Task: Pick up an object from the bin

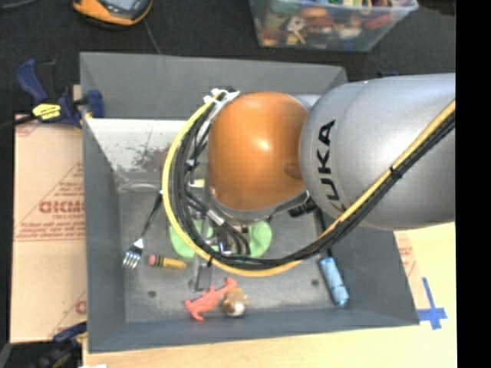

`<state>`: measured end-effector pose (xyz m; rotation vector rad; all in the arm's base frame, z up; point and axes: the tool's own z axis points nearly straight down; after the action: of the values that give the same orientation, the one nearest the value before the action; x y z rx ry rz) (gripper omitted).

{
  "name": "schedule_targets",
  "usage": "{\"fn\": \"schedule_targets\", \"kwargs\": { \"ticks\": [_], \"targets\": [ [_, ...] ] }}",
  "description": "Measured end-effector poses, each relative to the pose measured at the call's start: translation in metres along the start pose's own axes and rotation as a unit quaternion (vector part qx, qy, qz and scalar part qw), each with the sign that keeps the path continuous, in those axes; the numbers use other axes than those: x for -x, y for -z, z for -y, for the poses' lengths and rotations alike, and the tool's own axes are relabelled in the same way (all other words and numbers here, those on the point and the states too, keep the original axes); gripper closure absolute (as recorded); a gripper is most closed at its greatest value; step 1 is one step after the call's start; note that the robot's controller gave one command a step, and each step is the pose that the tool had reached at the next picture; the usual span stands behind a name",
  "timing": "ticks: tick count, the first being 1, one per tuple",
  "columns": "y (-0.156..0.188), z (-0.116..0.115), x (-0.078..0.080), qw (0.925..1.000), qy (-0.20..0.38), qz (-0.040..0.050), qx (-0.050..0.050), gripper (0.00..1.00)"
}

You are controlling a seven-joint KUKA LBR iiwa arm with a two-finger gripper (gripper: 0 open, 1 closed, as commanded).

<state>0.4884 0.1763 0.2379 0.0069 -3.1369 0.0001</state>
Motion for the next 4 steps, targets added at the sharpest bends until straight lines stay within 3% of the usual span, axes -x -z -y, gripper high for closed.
{"fn": "schedule_targets", "kwargs": {
  "ticks": [1,2,3,4],
  "targets": [
    [0.003,0.001,0.002,1.0000,-0.002,0.0033,0.001,0.00],
    [-0.132,0.057,0.062,0.9993,-0.038,0.0063,0.002,0.00],
    [-0.166,0.092,0.081,0.9991,-0.040,0.0104,0.004,0.00],
    [-0.166,0.115,0.081,0.9987,-0.050,0.0084,0.003,0.00]
  ]
}}
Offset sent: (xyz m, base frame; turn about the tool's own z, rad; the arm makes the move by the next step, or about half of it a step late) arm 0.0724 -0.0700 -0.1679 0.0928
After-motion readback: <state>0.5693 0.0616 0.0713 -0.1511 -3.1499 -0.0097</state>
